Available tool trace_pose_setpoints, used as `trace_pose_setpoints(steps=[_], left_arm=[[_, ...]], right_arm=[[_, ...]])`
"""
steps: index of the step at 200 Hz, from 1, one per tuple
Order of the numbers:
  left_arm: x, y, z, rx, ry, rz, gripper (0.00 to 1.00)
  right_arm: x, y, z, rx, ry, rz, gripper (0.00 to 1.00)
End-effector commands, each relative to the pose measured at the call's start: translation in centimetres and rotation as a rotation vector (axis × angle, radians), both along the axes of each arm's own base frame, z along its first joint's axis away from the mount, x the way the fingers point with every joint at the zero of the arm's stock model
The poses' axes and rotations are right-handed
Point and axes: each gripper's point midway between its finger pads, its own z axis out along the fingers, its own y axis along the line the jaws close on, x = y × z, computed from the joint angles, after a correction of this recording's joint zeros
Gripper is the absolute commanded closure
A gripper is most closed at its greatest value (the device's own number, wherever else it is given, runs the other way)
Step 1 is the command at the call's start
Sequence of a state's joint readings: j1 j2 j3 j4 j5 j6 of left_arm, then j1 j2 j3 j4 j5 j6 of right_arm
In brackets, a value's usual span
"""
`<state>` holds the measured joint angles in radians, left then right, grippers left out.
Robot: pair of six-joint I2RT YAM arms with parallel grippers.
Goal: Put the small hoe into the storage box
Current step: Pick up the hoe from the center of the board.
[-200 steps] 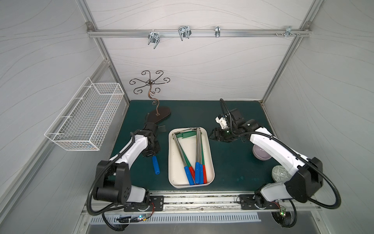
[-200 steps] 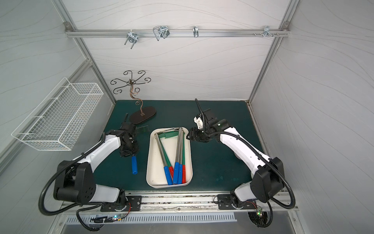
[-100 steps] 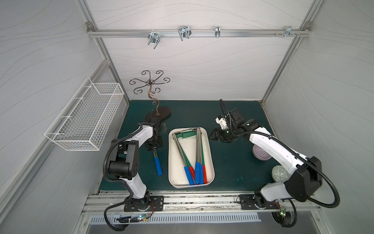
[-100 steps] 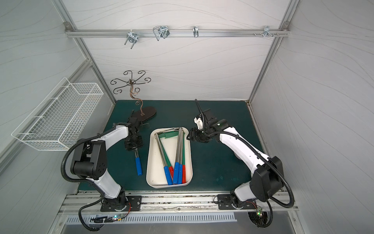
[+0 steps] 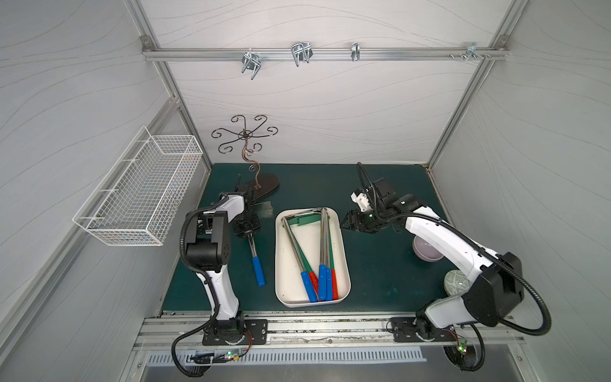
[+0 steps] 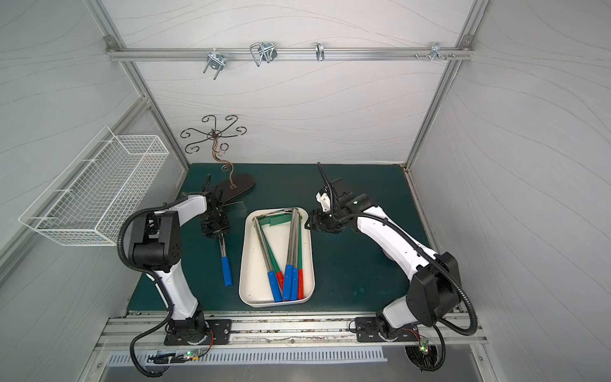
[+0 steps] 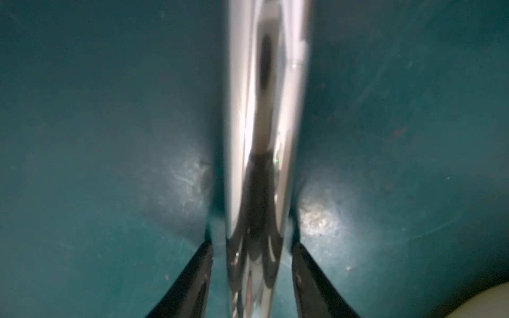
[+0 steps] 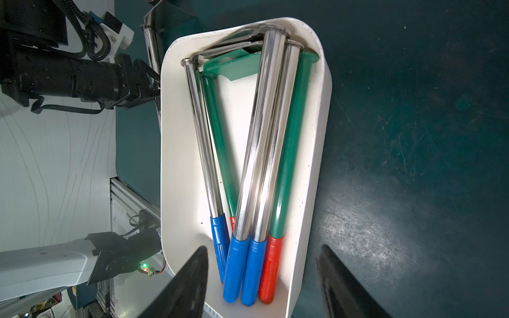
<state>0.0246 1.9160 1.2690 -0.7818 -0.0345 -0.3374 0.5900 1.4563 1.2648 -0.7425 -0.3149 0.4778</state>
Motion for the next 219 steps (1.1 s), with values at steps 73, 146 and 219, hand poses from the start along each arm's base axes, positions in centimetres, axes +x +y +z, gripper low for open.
trace_pose_setpoints(steps=[73,146,219], left_arm=[[0.6,-0.6,1.6,-0.024,-0.040,-0.045,0.94],[-3.4,-1.5,10.4,0.020,-0.178,-0.070,1.00],[-6.7,-5.4,16.1,0.046,-0.261,-0.125,1.00]], right_arm=[[-0.7,-0.7,0.1,-0.008,0.000,0.016,0.36],[-1.5,-0.9,0.5,-0.004,-0.008,0.021,0.36],[-2.3,-1.1,-0.1,-0.020,0.003,0.020,0.36]])
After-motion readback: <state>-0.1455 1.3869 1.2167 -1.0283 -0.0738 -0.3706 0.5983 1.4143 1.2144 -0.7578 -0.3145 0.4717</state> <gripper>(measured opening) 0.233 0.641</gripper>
